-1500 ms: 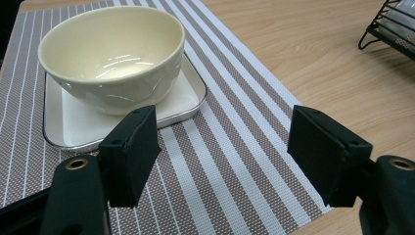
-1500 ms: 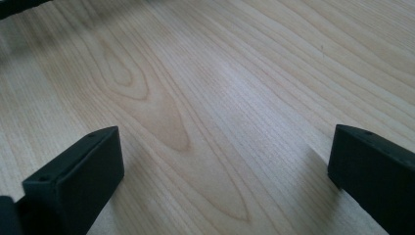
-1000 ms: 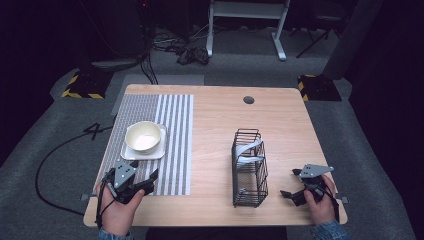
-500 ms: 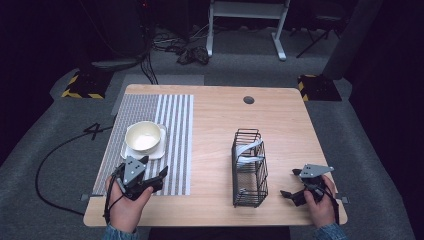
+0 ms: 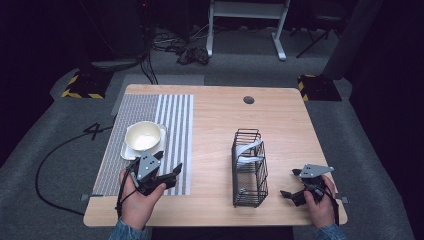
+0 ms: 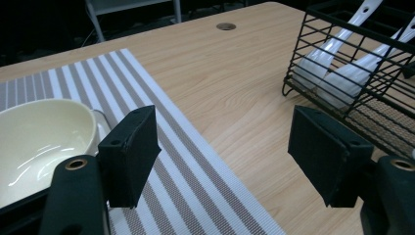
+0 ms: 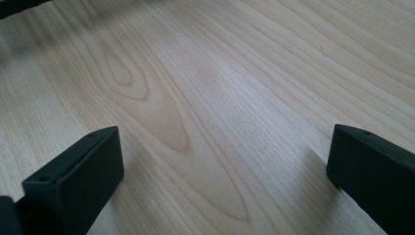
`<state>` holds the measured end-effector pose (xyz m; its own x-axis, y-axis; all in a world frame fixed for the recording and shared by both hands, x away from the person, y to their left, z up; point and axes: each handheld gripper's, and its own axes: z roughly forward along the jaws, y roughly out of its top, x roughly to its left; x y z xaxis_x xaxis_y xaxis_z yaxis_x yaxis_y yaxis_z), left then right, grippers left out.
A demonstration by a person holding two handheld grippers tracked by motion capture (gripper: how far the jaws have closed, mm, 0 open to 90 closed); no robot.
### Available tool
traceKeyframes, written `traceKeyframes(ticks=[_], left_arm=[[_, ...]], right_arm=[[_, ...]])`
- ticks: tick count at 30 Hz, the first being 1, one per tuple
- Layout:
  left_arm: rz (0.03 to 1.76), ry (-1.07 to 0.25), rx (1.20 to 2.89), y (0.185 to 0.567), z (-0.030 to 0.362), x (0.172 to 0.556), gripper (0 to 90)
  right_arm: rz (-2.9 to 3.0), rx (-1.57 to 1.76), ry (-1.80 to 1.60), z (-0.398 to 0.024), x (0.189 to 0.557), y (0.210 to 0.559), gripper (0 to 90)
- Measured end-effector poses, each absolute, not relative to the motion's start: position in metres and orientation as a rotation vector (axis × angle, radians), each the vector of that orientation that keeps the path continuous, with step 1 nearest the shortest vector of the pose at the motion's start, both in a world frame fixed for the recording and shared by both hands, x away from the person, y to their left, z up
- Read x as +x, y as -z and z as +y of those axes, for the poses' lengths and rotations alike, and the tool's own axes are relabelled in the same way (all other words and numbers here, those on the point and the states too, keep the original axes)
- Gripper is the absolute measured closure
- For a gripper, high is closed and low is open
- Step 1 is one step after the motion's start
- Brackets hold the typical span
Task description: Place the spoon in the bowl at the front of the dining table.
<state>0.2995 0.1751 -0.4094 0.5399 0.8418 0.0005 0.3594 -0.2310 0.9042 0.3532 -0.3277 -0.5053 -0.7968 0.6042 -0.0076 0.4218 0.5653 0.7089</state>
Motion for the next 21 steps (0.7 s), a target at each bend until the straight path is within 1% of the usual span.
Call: traceKeyframes(ticks=[10,21], left_arm=[[0.920,-0.615,1.826,0.399,0.154,0.300,27.1],[0.829,-0.578,1.840,0.390,0.123,0.301,26.9]], right_arm=[[2.551,0.853,-1.057,-0.328,0.353,0.505,0.4],[2.551,0.853,-1.056,-0.328,0.353,0.505,0.3]])
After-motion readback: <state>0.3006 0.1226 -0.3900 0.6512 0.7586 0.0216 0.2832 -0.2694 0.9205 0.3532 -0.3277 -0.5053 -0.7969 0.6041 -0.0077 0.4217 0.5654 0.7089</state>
